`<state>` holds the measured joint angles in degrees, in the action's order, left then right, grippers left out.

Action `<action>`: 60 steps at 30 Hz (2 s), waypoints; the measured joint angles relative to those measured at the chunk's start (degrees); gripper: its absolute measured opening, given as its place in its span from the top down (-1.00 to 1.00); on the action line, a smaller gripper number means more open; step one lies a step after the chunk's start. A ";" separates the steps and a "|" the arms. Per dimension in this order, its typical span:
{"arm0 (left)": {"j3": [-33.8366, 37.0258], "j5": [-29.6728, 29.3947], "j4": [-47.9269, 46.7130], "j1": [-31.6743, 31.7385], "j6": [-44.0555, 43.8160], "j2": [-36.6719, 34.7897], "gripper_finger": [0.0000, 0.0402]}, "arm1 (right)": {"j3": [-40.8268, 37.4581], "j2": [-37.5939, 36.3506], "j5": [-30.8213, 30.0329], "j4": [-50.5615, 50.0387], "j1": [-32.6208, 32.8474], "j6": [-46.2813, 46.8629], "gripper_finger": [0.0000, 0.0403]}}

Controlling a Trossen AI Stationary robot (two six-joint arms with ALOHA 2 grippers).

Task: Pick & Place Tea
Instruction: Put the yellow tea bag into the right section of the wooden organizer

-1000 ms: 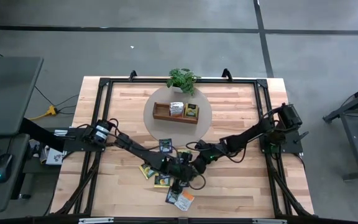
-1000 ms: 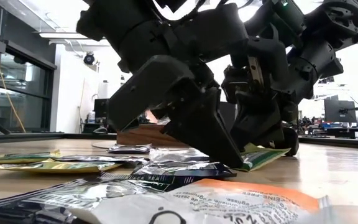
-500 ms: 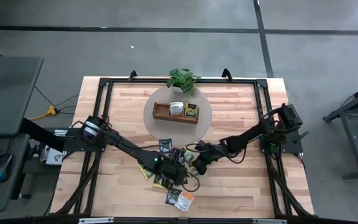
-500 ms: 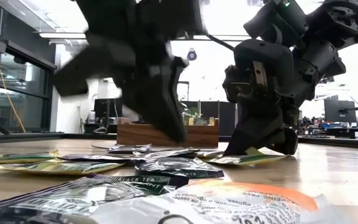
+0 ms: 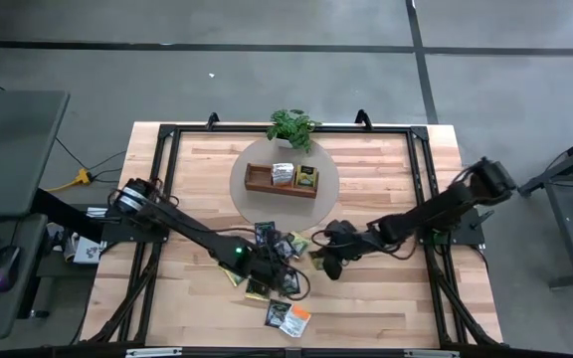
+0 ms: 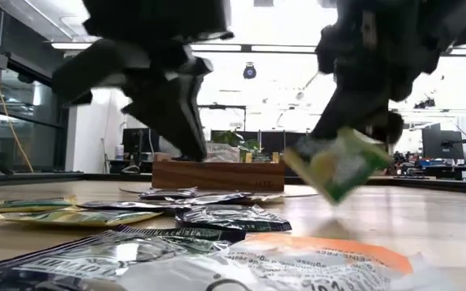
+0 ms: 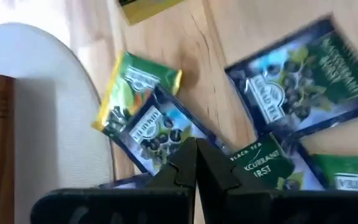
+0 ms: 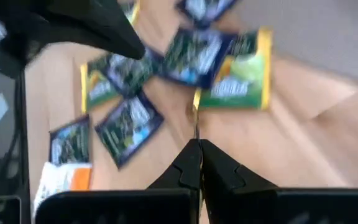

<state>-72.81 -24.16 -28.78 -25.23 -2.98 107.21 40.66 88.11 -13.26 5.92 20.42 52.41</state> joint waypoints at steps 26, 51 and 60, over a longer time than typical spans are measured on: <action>58.03 7.24 80.70 0.15 -2.00 -32.53 1.00 | 0.09 -6.83 -2.49 15.74 -25.66 -49.63 1.00; 58.50 11.74 82.07 0.09 -3.90 -32.50 1.00 | 0.07 6.50 4.94 22.48 -38.47 -46.43 0.96; 58.48 11.61 82.16 0.09 -5.71 -32.47 1.00 | 0.07 6.50 4.00 22.36 -38.42 -46.39 0.62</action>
<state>-14.33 -12.55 53.39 -25.15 -8.69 74.74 40.73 94.61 -9.26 28.28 -18.00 6.02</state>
